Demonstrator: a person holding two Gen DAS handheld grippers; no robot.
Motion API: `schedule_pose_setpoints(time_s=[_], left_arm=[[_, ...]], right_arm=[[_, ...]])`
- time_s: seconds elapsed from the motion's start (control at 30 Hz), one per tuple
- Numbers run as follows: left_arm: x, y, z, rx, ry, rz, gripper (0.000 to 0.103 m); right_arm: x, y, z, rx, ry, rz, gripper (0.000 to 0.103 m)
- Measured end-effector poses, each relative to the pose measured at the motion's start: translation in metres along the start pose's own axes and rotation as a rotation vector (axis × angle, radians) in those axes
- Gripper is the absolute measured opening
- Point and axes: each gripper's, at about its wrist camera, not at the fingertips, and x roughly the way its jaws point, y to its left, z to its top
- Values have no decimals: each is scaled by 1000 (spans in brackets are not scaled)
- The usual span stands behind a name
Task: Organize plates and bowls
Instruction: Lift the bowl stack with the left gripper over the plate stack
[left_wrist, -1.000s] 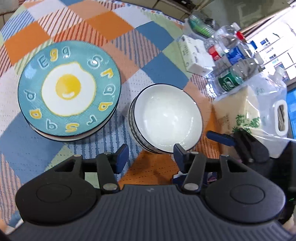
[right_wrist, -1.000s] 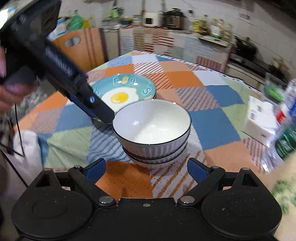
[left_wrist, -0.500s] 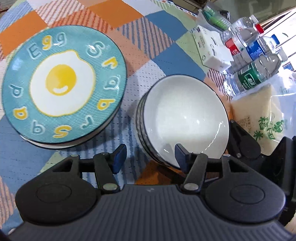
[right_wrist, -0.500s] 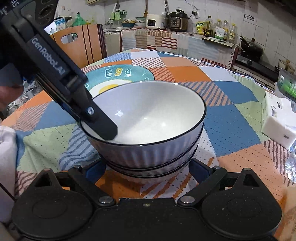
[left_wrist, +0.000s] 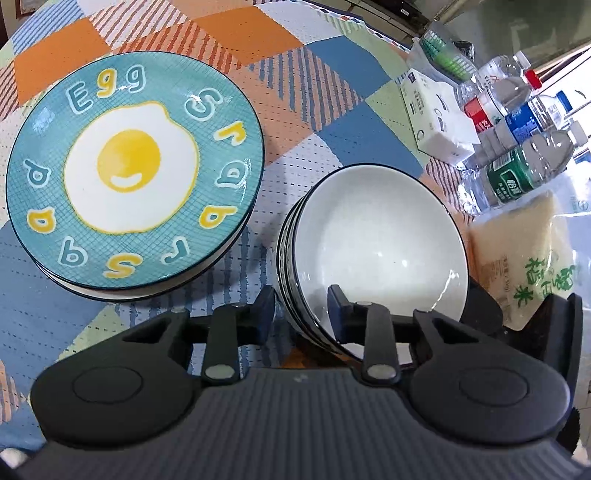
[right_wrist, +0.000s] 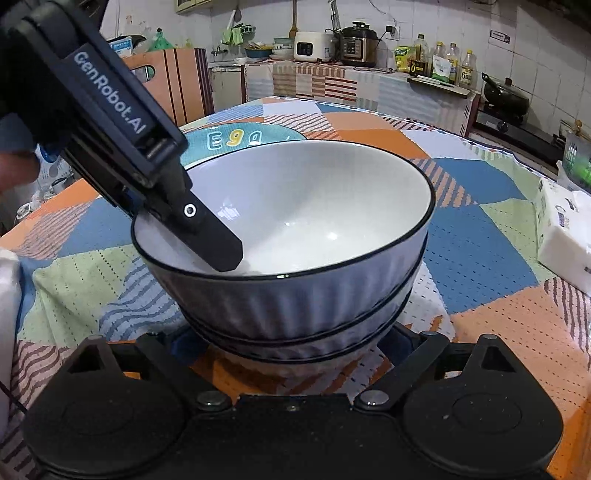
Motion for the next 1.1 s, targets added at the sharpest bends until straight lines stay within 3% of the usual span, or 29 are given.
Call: schedule_pose_setpoints(time_s=[0.33,0.7,1.1], left_arm=[[6,-3,0,23,-20,18,30],[-2,-16,-1,157,11,18,32],[-50,-10,1,159,-81,-10,34]], right_arm=[[14,0,2,15,-24,5,100],[4,4,-4,23,-52,-4,99],[-17,23,22,-8,-132,-32,98]])
